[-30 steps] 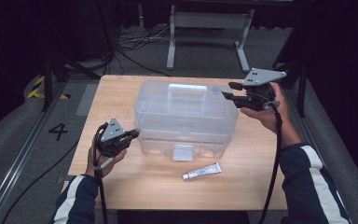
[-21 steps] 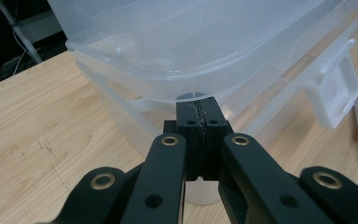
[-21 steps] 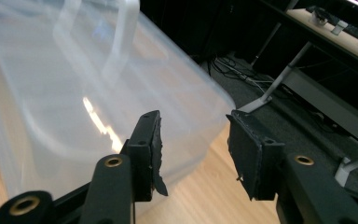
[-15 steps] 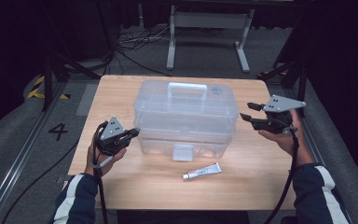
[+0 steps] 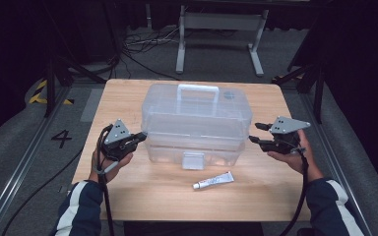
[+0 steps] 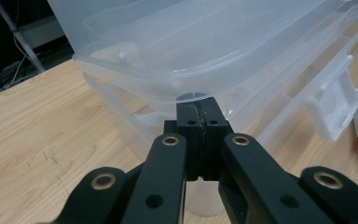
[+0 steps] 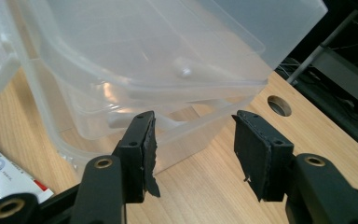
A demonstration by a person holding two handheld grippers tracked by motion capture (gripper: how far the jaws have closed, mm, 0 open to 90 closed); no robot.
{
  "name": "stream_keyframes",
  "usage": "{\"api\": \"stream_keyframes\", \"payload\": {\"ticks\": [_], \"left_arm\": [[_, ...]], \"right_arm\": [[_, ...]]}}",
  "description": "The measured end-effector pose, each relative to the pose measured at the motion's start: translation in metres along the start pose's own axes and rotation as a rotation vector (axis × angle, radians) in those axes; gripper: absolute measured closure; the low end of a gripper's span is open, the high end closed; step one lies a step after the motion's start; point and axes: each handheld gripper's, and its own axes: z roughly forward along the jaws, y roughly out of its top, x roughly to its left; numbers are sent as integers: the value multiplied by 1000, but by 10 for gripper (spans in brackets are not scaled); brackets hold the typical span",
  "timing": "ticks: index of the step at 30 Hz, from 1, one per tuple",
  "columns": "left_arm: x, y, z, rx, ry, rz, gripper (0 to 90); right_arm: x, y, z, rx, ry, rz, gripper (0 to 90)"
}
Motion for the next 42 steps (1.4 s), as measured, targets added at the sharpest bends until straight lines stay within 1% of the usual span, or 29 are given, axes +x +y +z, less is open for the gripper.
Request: {"api": "stream_keyframes", "payload": {"ticks": [2,4,6,8,9,10,11,13,14,16,17,18,19,20,21,22,24,26,30,31,32,33,34,36,37,38,40,42], "left_arm": [[1,0,1,-1,0,-4,896],[0,0,2,4,6,4,896],[0,0,2,9,10,11,893],[-1,0,2,8,15,7,880],[-1,-1,1,7,18,5,862],[0,-1,1,5,34,3,843],[-1,-2,0,-1,35,-5,785],[-1,-3,-1,-7,37,-8,771],[-2,-3,-1,-9,45,-8,753],[-2,-4,-3,-7,42,-7,717],[-2,-6,-3,-6,33,-9,703],[-3,-7,-3,-1,26,0,694],[-3,-7,-3,-1,26,0,679],[-4,-8,-3,3,18,9,679],[-6,-10,-3,16,7,27,670],[-7,-11,-3,18,-4,34,651],[-10,-12,-2,25,-32,66,625],[-12,-13,-1,29,-58,74,619],[-15,-14,4,48,-78,83,577],[-15,-14,5,44,-78,80,554],[-15,-14,5,44,-78,80,552],[-15,-14,5,43,-81,75,552],[-15,-14,5,39,-87,71,552],[-14,-15,5,38,-89,64,551],[-14,-16,5,35,-91,61,552],[-14,-16,5,32,-92,57,552],[-14,-16,5,37,-91,63,552],[-14,-16,5,33,-96,60,552]], "right_arm": [[2,-2,2,-13,15,4,494],[2,-1,2,-33,-4,3,502],[3,-2,2,-54,-13,4,504],[4,-4,4,-67,-23,4,519],[5,-5,4,-79,-29,5,525],[6,-6,4,-86,-36,0,527],[6,-6,3,-94,-47,-6,536],[7,-6,2,-103,-59,-6,540],[7,-6,2,-114,-67,-8,551],[9,-6,3,-140,-86,-10,567],[10,-6,3,-148,-97,-17,571],[11,-6,3,-156,-108,-21,581],[11,-6,2,-171,-122,-22,591],[11,-6,2,-171,-122,-22,591],[12,-6,2,-184,-135,-23,596],[12,-5,2,-198,-147,-28,601],[13,-4,2,-220,-172,-37,622],[13,-4,2,-224,-178,-40,624],[14,-2,2,-254,-205,-38,647],[13,-1,3,-267,-198,-34,646],[14,0,3,-279,-192,-35,648],[14,0,3,-279,-192,-35,648],[17,2,5,-278,-201,-48,669],[21,5,6,-284,-215,-66,668],[23,6,7,-292,-245,-74,691],[23,6,7,-292,-245,-74,691],[21,7,5,-312,-249,-56,710],[21,8,5,-324,-269,-58,723]]}}
